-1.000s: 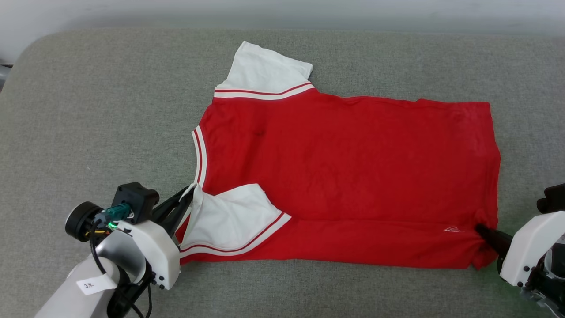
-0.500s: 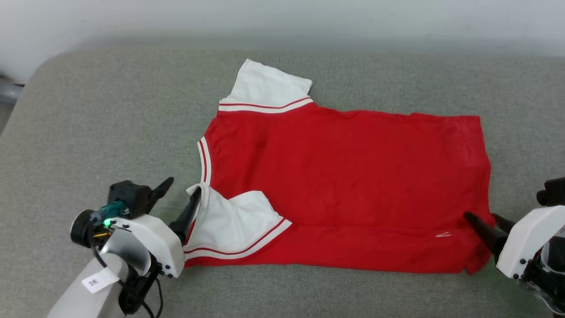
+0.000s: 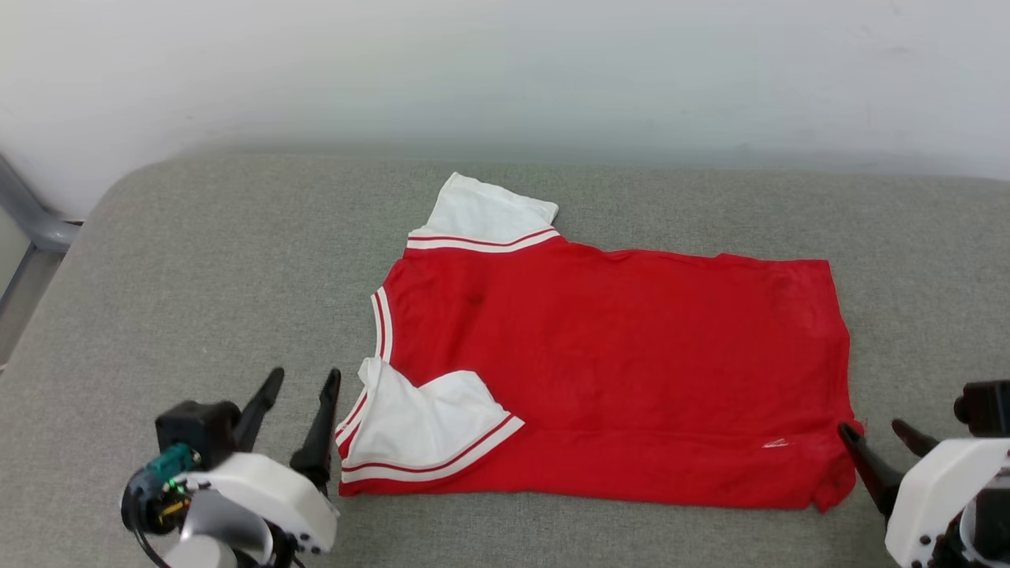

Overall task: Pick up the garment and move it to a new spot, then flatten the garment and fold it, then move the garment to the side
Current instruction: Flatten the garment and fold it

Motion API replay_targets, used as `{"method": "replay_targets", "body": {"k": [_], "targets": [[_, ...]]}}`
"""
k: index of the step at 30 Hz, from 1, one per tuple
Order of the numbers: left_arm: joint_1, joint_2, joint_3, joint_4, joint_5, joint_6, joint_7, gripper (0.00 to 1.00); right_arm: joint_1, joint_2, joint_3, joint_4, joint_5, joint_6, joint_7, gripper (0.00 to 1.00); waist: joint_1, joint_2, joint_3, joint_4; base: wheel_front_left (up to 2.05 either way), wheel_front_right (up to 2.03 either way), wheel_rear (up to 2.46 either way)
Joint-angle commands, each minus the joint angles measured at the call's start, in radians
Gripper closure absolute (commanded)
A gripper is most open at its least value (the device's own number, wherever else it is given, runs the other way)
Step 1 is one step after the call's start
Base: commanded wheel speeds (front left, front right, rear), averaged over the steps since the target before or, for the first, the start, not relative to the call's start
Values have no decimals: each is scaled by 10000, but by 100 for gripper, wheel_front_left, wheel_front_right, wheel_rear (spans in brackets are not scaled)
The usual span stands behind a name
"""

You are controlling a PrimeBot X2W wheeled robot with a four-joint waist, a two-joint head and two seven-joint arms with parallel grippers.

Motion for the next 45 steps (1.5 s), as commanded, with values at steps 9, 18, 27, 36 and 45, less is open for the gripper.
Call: {"method": "replay_targets", "body": {"k": [9,18,27,36,45], "targets": [[1624,254,-664,-1409,298,841,1057,0,901,624,-396,-509,-1358,-10,533,0,1,0,17,-83,0,0,0],[1240,448,-1088,-1224,610,1197,2193,0,939,1147,-703,-1287,-1612,-10,1028,0,1,0,617,-160,0,0,0],[540,285,-980,-120,682,1464,2358,0,595,1124,-699,-1717,-1667,-9,1143,0,1,0,1567,-367,0,0,0],[614,-21,-1438,1147,338,1201,3053,98,599,1125,-798,-1706,-1747,-9,1134,0,1,0,1758,-398,0,0,0],[675,-120,-1309,901,224,973,2357,100,865,945,-689,-1296,-1821,-10,1232,0,1,0,998,-94,0,0,0]]}}
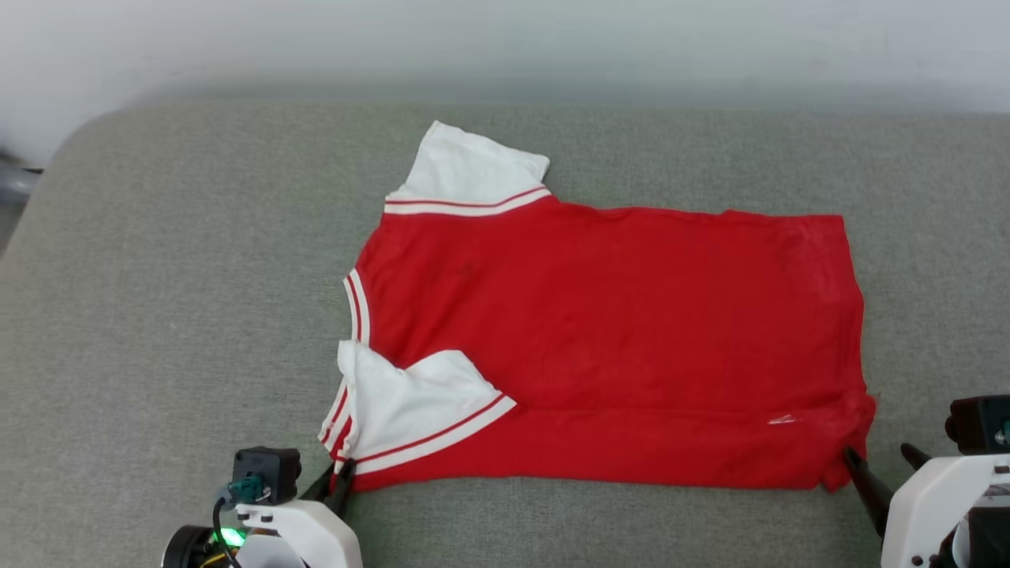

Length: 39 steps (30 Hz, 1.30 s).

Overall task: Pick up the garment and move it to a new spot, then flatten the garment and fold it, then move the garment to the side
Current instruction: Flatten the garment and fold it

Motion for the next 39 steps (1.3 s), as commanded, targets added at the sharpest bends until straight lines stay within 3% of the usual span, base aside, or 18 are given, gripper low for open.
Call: {"method": "replay_targets", "body": {"k": [1,13,25,26,27,28,39], "targets": [[234,-11,8,-44,-63,-11,-69,100,165,-114,24,96,-79,-12,40,0,-1,0,-250,147,0,0,0],[541,211,130,-1702,-165,230,-54,100,-276,-99,-9,1240,-428,-11,218,0,-1,0,-254,526,0,0,0],[295,223,-71,-1847,-46,126,-76,100,-800,-51,60,2580,-744,-11,515,0,-1,0,208,801,0,0,0],[273,244,-86,-1823,-34,116,-61,100,-755,-61,171,2672,-709,-9,569,6,-1,0,221,813,0,0,0],[254,257,-104,-1798,-36,104,-58,100,-728,-30,215,2749,-609,-9,640,58,-1,0,221,824,0,0,0],[241,259,-119,-1769,-34,96,-56,100,-704,-4,255,2804,-554,-9,719,98,-1,0,201,837,0,0,0],[774,486,-203,-1404,-185,153,154,100,-447,-594,-17,2734,-371,-17,696,100,-1,0,-770,730,0,0,0]]}}
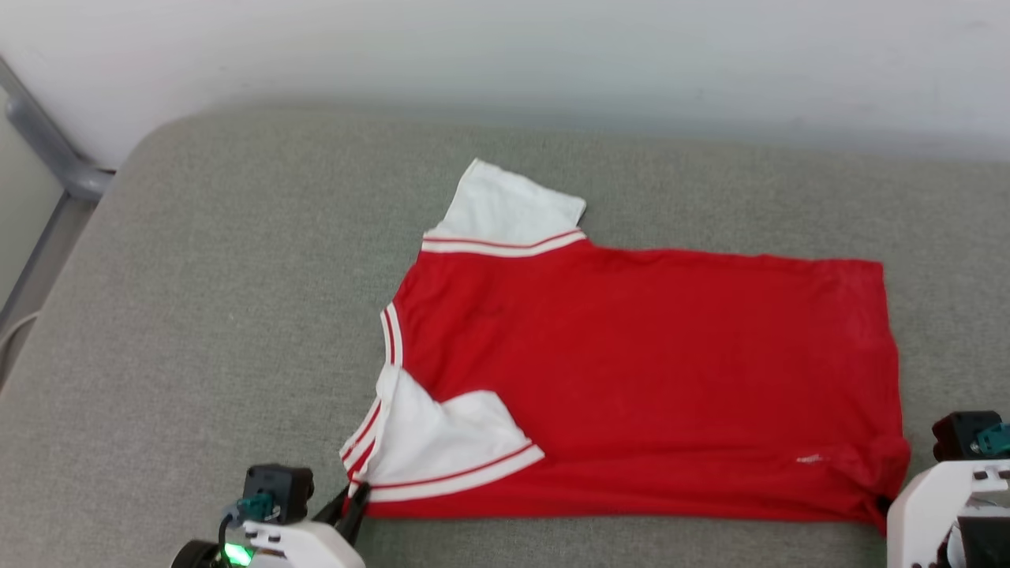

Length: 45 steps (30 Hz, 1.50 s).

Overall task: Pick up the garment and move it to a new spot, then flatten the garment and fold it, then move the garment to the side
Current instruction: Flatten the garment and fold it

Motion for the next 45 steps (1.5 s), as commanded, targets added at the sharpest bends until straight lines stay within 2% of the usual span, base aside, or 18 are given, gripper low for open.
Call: {"method": "replay_targets", "body": {"k": [1,13,19,23,28,29,30,31,32,33,41,42,43,45], "targets": [[247,145,1,32,-59,67,128,100,288,-250,-74,38,90,-23,115,100,0,0,-381,-87,0,0,0],[1498,529,-167,-585,-321,400,566,100,1581,-820,-249,-1275,471,-24,1353,100,0,0,-971,-180,0,0,0],[1534,443,-223,-406,-360,375,504,100,1931,-573,-456,-1440,468,-24,1630,100,0,0,-892,-190,0,0,0],[1381,303,-296,-114,-436,228,475,100,2008,-229,-421,-1178,492,-23,1602,100,0,0,-809,-206,0,0,0],[1255,201,-373,273,-424,117,349,100,1877,-142,-392,-772,321,-23,1379,100,0,0,-762,-219,0,0,0],[1238,179,-386,338,-442,109,343,79,1833,-139,-383,-703,300,-23,1343,100,0,0,-751,-225,0,0,0],[1207,164,-405,405,-425,81,321,36,1794,-139,-352,-643,319,-23,1300,100,0,0,-756,-226,0,0,0],[1191,143,-431,470,-404,64,307,0,1733,-155,-295,-600,341,-23,1192,98,0,0,-799,-227,0,0,0],[1180,108,-445,524,-386,58,257,0,1696,-203,-277,-551,325,-23,1046,20,0,0,-866,-216,0,0,0],[1165,83,-437,552,-379,63,204,0,1666,-256,-272,-487,328,-23,918,0,0,0,-939,-208,0,0,0],[844,217,-145,113,-61,28,-866,0,1208,-596,15,-1166,797,-20,-23,0,0,0,-1520,-278,0,0,0],[743,222,-22,3,-5,85,-1099,0,1093,-683,45,-1333,769,-20,-276,0,0,0,-1560,-291,0,0,0],[491,265,179,-404,263,139,-1773,0,804,-910,266,-1757,707,-18,-1076,0,0,0,-1640,-363,0,0,0],[303,271,361,-655,454,248,-2227,0,574,-936,367,-1966,792,-18,-1682,0,0,0,-1659,-414,0,0,0]]}}
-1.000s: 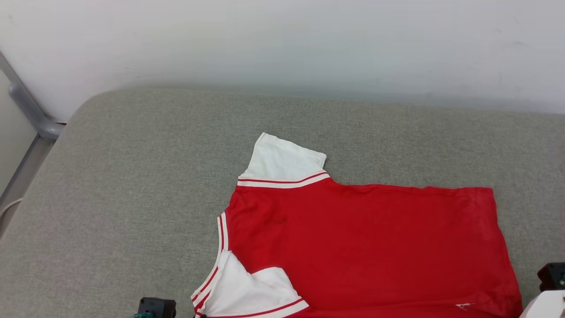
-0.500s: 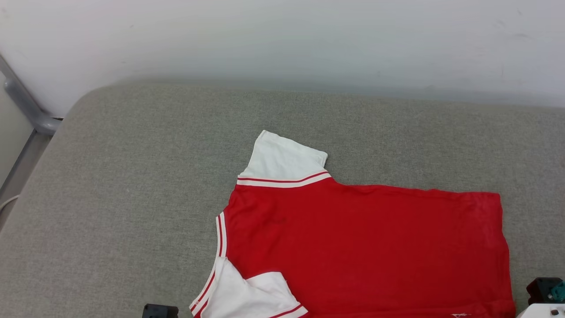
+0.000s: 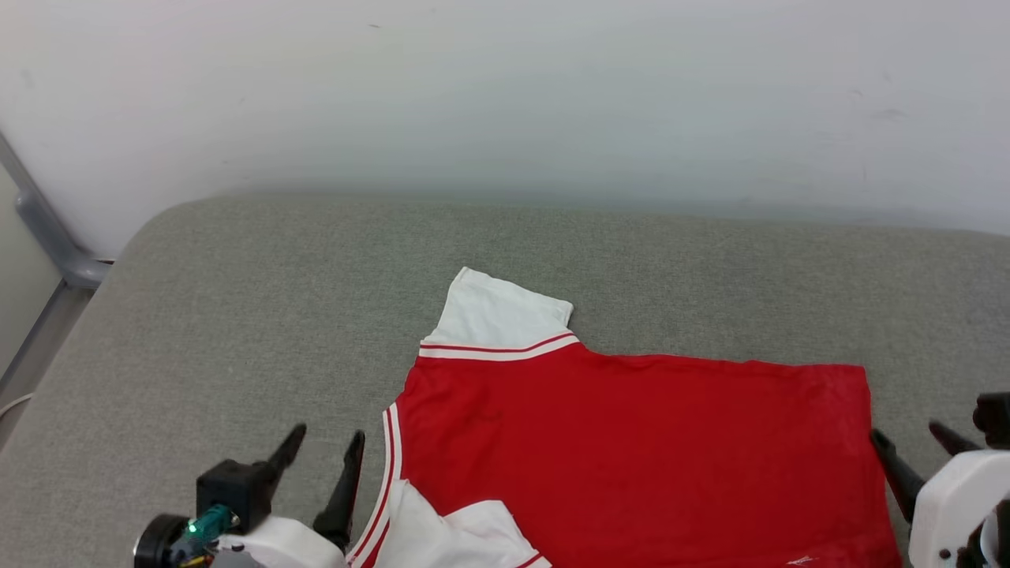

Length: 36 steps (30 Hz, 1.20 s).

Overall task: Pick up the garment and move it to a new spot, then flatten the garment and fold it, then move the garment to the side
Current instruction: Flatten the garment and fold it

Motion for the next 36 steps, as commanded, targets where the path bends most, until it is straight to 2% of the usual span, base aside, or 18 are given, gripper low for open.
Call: {"method": "replay_targets", "body": {"k": [1,6,13,16,21,28,32,36], "targets": [[-197,-19,101,-182,156,74,-333,0,-199,-86,160,-143,-12,-13,-451,0,0,0,-16,-51,0,0,0],[-478,-147,304,-586,583,153,-1102,0,-555,46,313,-213,-346,-13,-2385,0,0,0,23,-173,0,0,0],[-481,-414,769,-943,1133,84,-1389,0,-499,1179,425,151,-785,-13,-4912,0,0,0,233,-509,0,0,0],[-483,-478,959,-979,1292,-16,-1406,0,-592,1443,541,286,-895,-11,-5519,0,0,0,461,-722,0,0,0],[-1106,-374,1085,-697,1279,-477,-1336,0,-916,1727,646,466,-1042,-11,-6034,0,0,0,1102,-1070,0,0,0],[-3565,495,911,59,1199,-1701,401,0,-1508,1879,651,124,-1110,-11,-6257,0,0,0,2532,-1728,0,0,0],[-5317,1141,465,702,1350,-2525,2369,0,-1813,1955,640,-79,-1184,-11,-6297,0,0,0,3338,-2017,0,0,0],[-6936,1539,96,1104,1154,-3019,4417,0,-2069,2038,711,-284,-1238,-13,-6338,0,0,0,4069,-2265,0,0,0]]}}
